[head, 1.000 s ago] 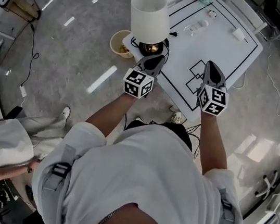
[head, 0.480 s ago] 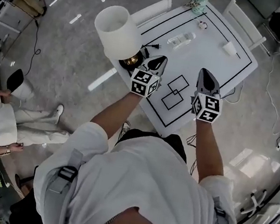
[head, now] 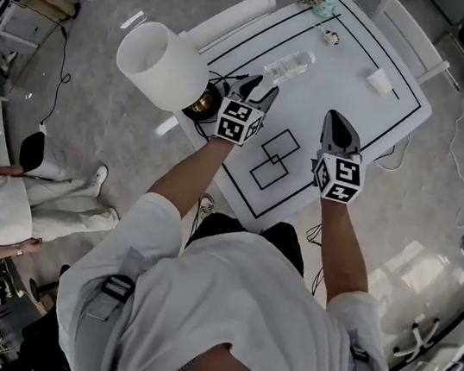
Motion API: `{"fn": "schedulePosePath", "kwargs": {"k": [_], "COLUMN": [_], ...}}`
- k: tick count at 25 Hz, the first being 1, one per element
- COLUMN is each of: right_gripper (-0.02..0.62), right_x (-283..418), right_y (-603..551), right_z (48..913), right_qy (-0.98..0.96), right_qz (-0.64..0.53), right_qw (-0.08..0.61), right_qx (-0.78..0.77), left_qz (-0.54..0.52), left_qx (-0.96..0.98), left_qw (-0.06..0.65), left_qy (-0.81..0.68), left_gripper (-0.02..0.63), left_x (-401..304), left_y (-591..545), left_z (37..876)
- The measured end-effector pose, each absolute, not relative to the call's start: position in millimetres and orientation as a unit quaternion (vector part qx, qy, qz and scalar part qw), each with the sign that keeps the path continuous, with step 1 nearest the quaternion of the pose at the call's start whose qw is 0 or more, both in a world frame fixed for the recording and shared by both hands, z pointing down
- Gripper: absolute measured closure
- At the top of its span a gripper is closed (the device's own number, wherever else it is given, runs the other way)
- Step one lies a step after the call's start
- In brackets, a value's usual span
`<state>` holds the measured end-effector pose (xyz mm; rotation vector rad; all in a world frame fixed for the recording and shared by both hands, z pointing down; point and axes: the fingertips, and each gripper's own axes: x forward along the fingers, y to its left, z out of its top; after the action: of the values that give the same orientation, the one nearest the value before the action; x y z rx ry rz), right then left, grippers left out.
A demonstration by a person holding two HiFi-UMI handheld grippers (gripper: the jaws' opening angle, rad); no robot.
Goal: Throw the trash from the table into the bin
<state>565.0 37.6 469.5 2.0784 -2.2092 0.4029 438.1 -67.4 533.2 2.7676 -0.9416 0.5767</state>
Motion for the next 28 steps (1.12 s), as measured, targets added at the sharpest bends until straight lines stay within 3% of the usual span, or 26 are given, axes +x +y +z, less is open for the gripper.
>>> {"fn": "schedulePosePath", "kwargs": {"k": [4,8,28], "right_gripper": [0.589,0.589,0.589], "right_x": [576,583,597], "right_y": [29,24,21], "right_z": [477,483,511], "right_qy": [-0.724,-0.723,-0.716], "right_qz": [0.139,0.146,0.171], "right_qw": [0.038,0.036,0.046], "right_qx": [0.675,0.674,0.675], "left_qz": [0.229,0.258,0.406], "left_qx": [0.92,0.917,0.891], "left_qw": [0.071,0.061,0.03], "left_qy": [-0.309,-0.299,-0.2], "left_gripper": [0.318,0.253,0.202], "left_x": [450,459,499], "left_y": [-88,-106,-144], "left_z": [556,572,645]}}
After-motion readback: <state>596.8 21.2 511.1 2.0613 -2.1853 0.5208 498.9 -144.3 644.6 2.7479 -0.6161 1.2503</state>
